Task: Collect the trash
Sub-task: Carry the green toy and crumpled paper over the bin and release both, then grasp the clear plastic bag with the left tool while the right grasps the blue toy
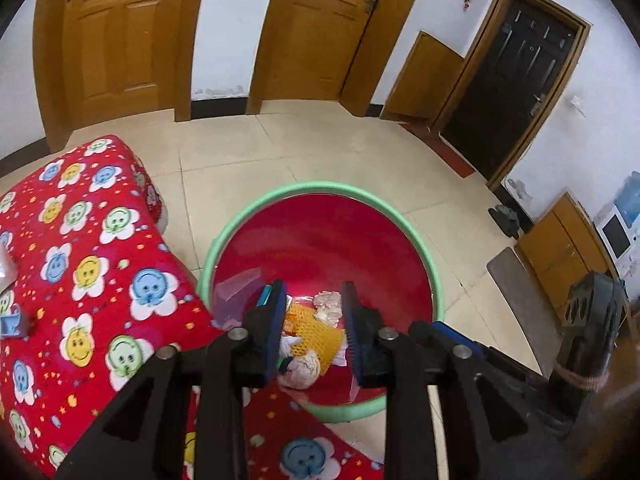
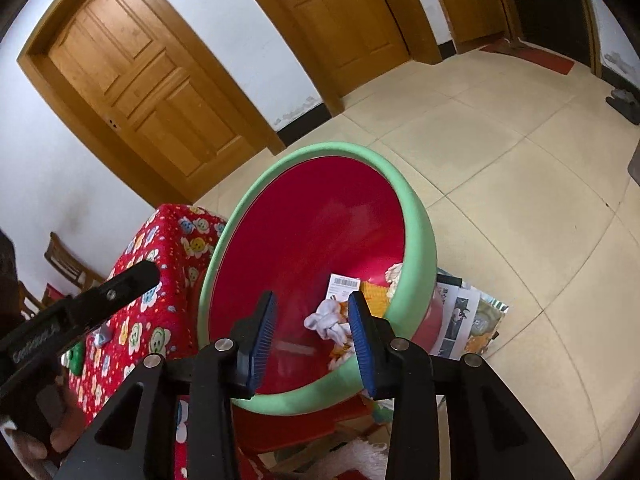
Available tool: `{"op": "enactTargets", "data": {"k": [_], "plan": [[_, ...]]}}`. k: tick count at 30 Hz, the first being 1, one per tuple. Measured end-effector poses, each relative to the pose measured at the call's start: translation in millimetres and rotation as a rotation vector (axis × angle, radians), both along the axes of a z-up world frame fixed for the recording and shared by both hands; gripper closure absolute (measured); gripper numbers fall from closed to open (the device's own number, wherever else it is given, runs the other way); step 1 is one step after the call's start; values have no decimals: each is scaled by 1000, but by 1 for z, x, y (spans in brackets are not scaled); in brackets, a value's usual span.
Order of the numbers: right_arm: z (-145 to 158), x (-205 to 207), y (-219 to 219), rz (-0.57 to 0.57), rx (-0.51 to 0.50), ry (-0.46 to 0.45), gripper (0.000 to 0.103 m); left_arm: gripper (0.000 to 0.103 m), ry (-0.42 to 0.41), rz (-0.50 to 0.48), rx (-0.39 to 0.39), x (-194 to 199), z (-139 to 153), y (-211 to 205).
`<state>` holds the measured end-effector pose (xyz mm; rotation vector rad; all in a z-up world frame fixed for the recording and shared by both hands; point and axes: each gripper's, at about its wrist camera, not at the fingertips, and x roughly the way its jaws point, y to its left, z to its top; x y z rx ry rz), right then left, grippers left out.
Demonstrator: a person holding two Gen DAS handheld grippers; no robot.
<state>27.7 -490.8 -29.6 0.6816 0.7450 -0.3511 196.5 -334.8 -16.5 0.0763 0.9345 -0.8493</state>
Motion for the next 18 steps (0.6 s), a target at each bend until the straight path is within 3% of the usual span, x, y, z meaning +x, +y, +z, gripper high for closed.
{"op": "enactTargets", "data": {"k": [8, 18], "plan": [[0, 0, 0, 9, 11, -12, 60, 74, -24, 54, 37, 11, 1, 13], [1, -3, 3, 9, 20, -13, 57, 74, -43, 249, 88, 51, 3, 83]]}}
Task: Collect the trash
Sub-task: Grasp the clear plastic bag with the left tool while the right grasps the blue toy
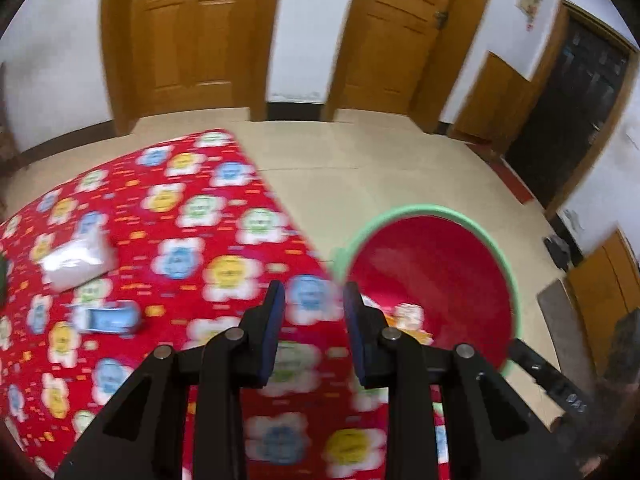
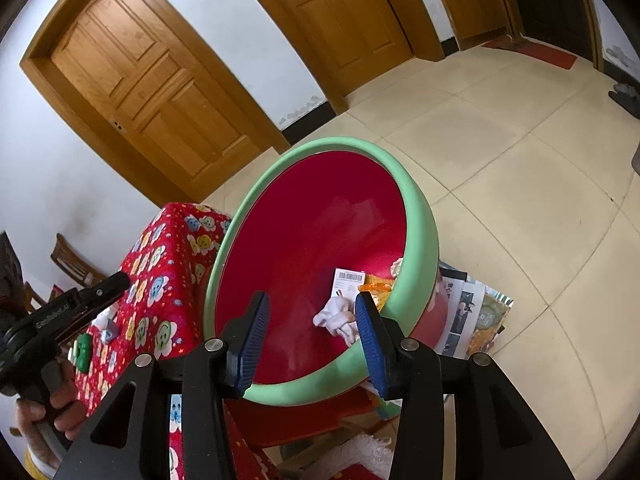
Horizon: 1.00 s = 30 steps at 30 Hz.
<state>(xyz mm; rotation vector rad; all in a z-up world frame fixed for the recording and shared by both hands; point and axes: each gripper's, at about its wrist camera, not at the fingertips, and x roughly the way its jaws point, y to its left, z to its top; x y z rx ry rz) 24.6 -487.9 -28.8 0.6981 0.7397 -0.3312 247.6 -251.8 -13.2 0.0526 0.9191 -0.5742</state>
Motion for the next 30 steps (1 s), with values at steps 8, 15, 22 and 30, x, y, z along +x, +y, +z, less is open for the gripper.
{"op": "enactTargets", "data": {"k": [8, 15, 22, 30], "plan": [[1, 4, 5, 4, -12, 18, 56, 72, -48, 145, 55, 38, 6, 58], [1, 9, 7, 1, -20, 41, 51, 66, -72, 234, 147, 78, 2, 100], [-1, 17, 11, 2, -32, 66, 51, 59, -12, 204, 153, 107, -16, 117], [-2, 19, 12, 4, -35, 77, 51, 55, 57, 142, 143, 114, -32, 117]]}}
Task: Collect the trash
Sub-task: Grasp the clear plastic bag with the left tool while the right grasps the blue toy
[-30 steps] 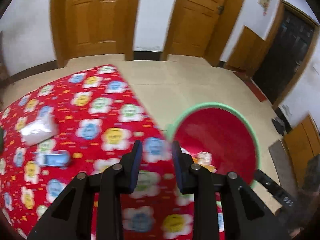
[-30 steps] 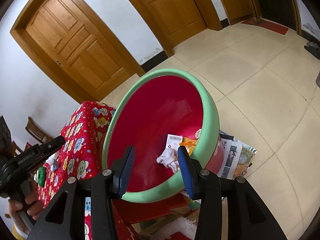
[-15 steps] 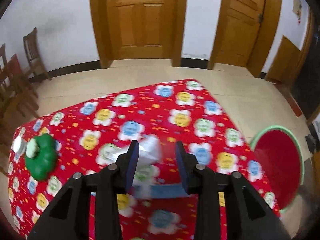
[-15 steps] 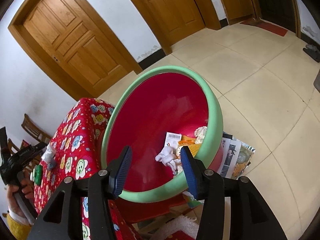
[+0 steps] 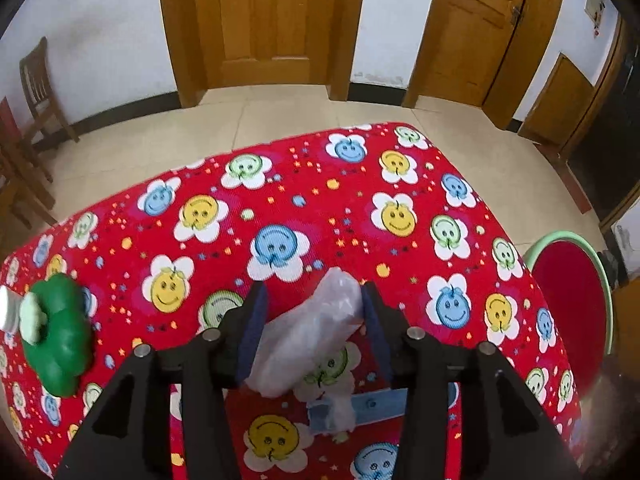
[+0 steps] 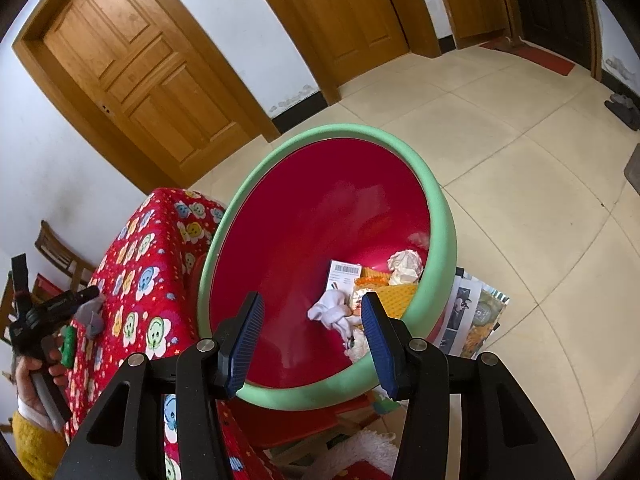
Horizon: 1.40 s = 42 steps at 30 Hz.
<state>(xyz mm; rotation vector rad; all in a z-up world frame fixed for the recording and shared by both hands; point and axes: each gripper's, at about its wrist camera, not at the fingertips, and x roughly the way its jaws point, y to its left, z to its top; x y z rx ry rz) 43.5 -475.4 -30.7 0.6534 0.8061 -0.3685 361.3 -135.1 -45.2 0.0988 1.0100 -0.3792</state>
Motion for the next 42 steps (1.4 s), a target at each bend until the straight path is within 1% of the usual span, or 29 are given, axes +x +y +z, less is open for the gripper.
{"op": "enactTargets", "data": {"k": [3, 6, 8, 10, 14, 16, 20, 25, 31, 35, 38, 42], "plan": [[0, 1, 1, 4, 1, 4, 51, 55, 16, 6, -14, -2, -2, 2], [0, 2, 4, 13, 1, 6, 51, 55, 53, 24, -7, -5, -10, 6], [2, 3, 5, 19, -3, 4, 51, 55, 36, 20, -12, -9, -9, 7], [4, 3, 8, 25, -9, 2, 51, 60, 25, 20, -9, -15, -11, 10], [9, 7, 15, 44, -18, -2, 51, 64, -4, 39, -17, -26, -8, 19], [13, 11, 21, 63, -30, -7, 51, 74, -13, 58, -31, -32, -5, 28], [22, 18, 36, 110, -33, -28, 51, 75, -17, 125, -59, -42, 2, 54], [31, 37, 65, 192, -47, -36, 51, 75, -33, 220, -90, -57, 9, 91], [39, 67, 107, 299, -70, -44, 51, 75, -47, 326, -112, -69, 2, 124], [41, 87, 138, 343, -103, -45, 51, 75, -72, 354, -117, -73, -3, 126], [39, 104, 162, 393, -107, -45, 51, 75, -86, 358, -116, -74, -5, 127], [32, 126, 189, 428, -101, -39, 51, 75, -94, 349, -125, -77, -4, 132]]}}
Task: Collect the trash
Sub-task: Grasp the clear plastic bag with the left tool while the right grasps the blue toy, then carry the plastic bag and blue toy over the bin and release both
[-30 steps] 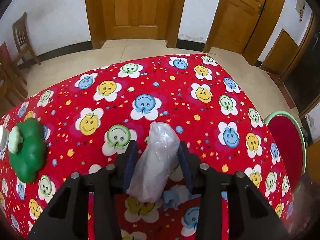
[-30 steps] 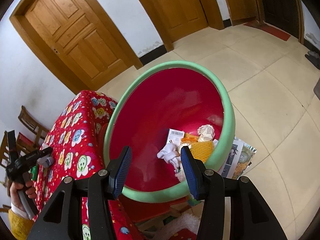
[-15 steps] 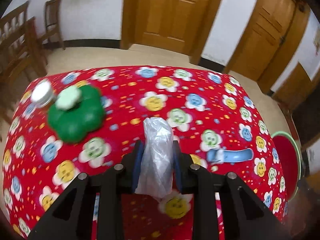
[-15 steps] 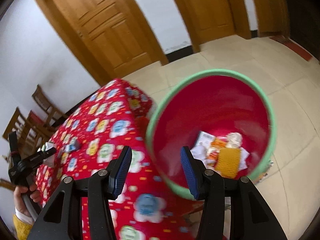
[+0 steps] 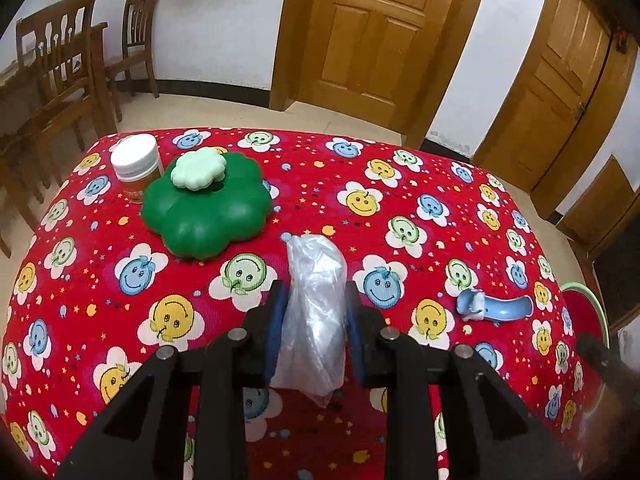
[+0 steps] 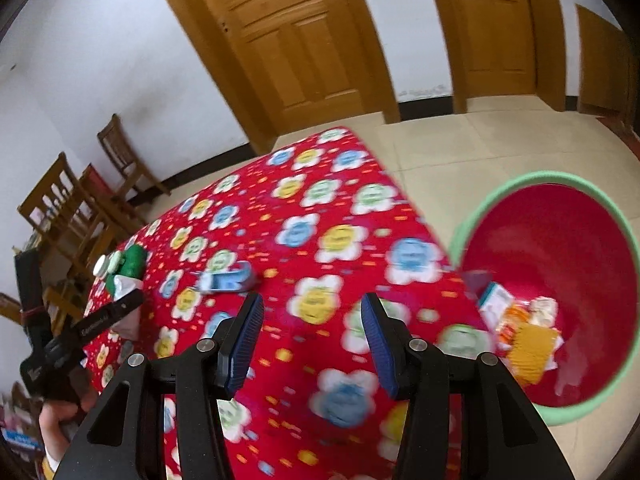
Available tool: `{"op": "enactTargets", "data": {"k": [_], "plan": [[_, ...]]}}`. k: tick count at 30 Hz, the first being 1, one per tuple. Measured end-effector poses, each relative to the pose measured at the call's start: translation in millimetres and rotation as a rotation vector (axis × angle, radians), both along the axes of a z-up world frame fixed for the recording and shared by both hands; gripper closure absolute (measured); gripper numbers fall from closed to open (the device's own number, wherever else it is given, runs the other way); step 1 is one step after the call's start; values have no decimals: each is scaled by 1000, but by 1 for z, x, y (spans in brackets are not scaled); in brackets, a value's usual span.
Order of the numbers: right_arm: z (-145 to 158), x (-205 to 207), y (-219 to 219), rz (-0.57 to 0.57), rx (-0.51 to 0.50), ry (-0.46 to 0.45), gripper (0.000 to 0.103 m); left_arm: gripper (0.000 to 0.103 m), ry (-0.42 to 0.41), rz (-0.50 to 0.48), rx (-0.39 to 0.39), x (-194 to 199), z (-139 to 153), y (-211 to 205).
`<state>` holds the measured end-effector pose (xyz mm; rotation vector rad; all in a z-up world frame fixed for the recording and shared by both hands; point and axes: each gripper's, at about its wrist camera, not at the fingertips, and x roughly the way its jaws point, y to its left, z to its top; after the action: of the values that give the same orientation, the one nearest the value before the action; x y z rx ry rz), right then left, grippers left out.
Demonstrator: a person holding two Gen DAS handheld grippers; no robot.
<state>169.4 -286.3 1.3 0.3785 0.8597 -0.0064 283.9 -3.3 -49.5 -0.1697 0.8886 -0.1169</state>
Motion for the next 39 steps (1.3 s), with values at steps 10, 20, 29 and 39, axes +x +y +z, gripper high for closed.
{"op": "enactTargets", "data": {"k": [10, 20, 29, 39], "plan": [[-19, 40, 47, 43, -2, -8, 55, 75, -29, -3, -2, -8, -1, 1], [-36, 50, 60, 33, -1, -11, 79, 75, -18, -11, -13, -8, -5, 0], [-39, 48, 49, 1, 48, -9, 92, 75, -20, -13, -11, -7, -7, 0], [-19, 27, 43, -17, 30, -52, 95, 75, -24, -15, -35, -6, -8, 2]]}}
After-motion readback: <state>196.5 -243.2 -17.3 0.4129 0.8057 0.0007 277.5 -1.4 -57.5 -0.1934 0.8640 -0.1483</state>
